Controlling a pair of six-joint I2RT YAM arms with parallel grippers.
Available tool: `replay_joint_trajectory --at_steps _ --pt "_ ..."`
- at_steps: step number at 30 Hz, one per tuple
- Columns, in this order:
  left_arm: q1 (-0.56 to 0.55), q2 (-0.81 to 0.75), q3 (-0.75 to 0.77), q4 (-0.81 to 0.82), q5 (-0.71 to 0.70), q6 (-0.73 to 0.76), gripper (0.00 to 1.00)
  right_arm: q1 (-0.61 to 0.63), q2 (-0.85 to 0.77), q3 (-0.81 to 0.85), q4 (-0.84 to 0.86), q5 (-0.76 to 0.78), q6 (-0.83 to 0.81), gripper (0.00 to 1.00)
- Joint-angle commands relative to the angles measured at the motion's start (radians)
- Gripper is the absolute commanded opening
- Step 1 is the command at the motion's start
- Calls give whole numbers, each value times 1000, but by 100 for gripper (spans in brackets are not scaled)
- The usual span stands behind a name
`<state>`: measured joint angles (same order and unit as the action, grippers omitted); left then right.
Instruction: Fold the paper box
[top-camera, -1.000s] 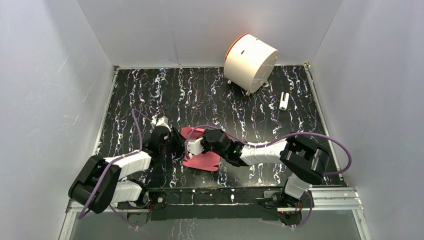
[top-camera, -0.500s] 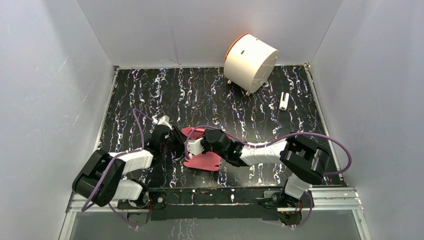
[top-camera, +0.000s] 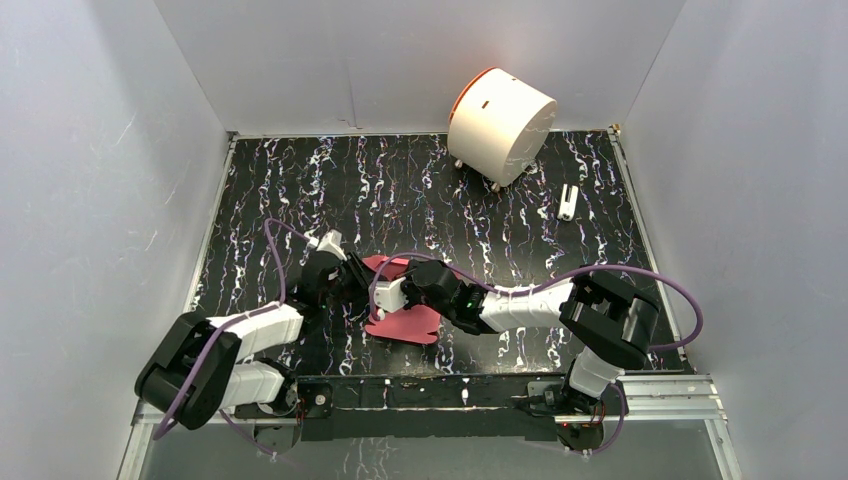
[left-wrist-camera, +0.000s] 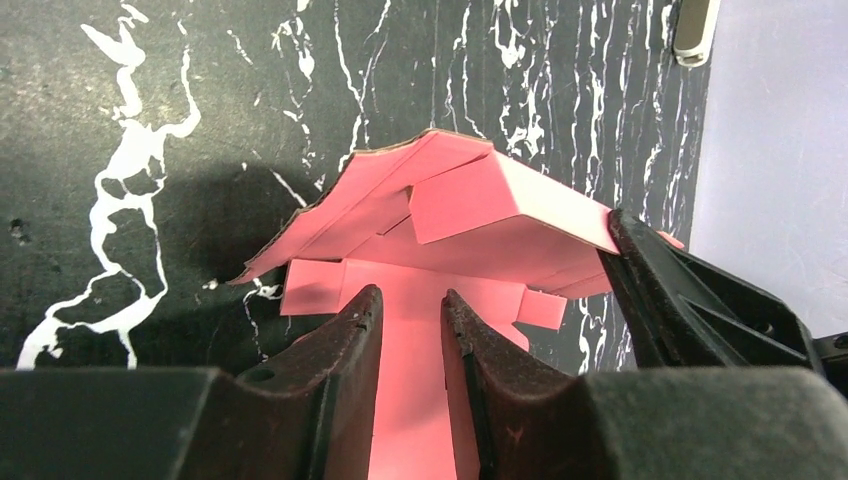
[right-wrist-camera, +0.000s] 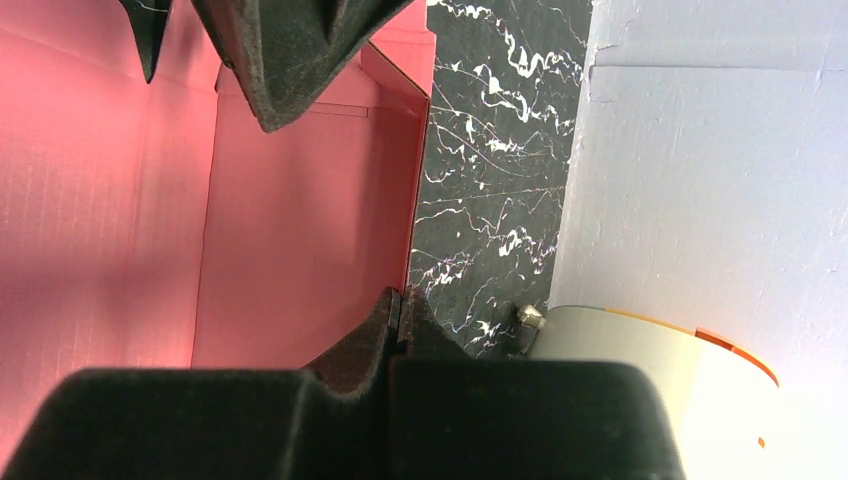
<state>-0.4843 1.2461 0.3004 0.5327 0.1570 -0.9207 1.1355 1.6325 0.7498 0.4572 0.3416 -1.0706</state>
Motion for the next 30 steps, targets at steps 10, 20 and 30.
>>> replay_joint_trajectory --at_steps 10,20,30 --pt "-4 -70 -39 -122 -163 30 37 12 -19 -18 -12 -12 -6 1" --pt "-4 55 -7 -39 -70 51 35 17 -19 -15 -12 -21 -3 0" --pt "-20 -52 -35 14 4 50 27 18 -23 -23 -1 -18 -3 0"
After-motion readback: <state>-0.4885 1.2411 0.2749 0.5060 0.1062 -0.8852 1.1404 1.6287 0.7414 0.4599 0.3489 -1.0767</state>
